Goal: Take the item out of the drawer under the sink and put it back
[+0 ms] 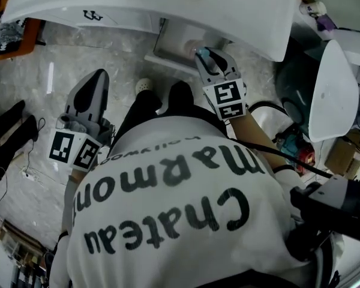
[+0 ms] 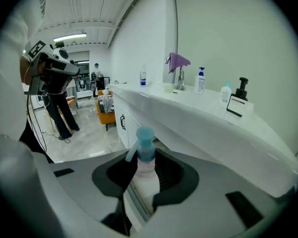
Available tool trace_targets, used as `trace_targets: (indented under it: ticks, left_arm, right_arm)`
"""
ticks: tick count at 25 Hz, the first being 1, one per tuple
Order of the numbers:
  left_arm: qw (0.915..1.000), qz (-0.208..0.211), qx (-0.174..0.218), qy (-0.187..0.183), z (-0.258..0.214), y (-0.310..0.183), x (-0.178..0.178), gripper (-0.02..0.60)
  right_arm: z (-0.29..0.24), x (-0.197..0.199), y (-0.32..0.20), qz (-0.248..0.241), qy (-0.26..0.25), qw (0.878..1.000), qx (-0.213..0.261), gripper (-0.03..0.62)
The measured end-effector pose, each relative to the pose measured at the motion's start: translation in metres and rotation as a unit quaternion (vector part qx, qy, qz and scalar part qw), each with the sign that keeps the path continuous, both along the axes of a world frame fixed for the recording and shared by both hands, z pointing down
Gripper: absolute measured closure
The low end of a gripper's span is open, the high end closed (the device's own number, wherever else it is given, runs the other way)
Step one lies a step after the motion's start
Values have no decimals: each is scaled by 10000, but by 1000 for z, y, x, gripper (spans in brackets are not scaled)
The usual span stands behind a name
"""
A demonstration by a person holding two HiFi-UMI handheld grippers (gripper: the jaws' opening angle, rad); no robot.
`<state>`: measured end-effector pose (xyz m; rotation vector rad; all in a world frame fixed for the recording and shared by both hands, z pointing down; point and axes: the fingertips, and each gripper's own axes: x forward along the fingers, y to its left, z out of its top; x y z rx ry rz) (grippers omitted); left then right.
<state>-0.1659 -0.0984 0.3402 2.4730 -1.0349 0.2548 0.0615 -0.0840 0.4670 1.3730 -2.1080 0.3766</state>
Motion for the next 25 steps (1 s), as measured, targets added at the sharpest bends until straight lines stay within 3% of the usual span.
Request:
trace_targets:
  ticks: [14,25]
  left_arm:
    - [9925,1214,153,75,-3,-26,26,574]
    - [9805,1916,377,231,-7,-21,19,574]
  right_arm:
    - [-33,13,24,1096,75,9935,292,479]
    - [-67,4,49,1800,292,9801,791,479]
